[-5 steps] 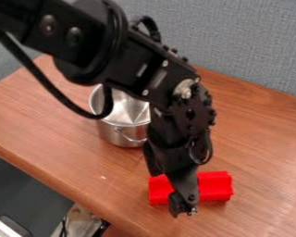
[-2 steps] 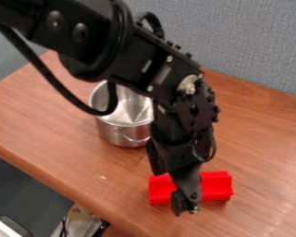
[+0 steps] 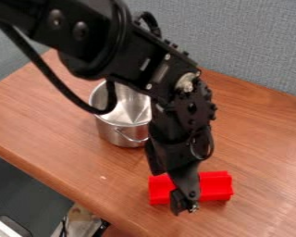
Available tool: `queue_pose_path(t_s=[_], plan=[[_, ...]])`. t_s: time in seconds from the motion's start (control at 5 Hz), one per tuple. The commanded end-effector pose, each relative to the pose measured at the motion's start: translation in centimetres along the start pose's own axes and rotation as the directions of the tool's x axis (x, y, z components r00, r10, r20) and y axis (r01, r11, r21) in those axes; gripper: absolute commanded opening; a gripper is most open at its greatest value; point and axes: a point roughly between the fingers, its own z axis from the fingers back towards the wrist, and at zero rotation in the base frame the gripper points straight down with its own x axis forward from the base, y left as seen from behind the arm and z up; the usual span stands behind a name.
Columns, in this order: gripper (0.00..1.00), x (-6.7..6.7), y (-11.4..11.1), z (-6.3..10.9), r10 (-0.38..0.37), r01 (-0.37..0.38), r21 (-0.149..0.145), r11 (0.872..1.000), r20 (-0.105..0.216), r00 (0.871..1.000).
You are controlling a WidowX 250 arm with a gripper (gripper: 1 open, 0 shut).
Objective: Put the red object in the metal pot
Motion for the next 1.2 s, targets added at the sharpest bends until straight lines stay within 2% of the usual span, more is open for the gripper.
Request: queue_pose_path(t_s=[0.0, 0.4, 1.0], plan=[[1.0, 0.8, 0.6, 0.4, 0.016, -0.016, 0.004, 1.0, 0.028, 0.999], [1.0, 1.0, 0.6, 0.3, 0.018, -0.018, -0.003, 1.0, 0.029, 0.999], [1.0, 0.8, 1.8, -1.9, 0.034, -0.035, -0.012, 0.999, -0.026, 0.999]])
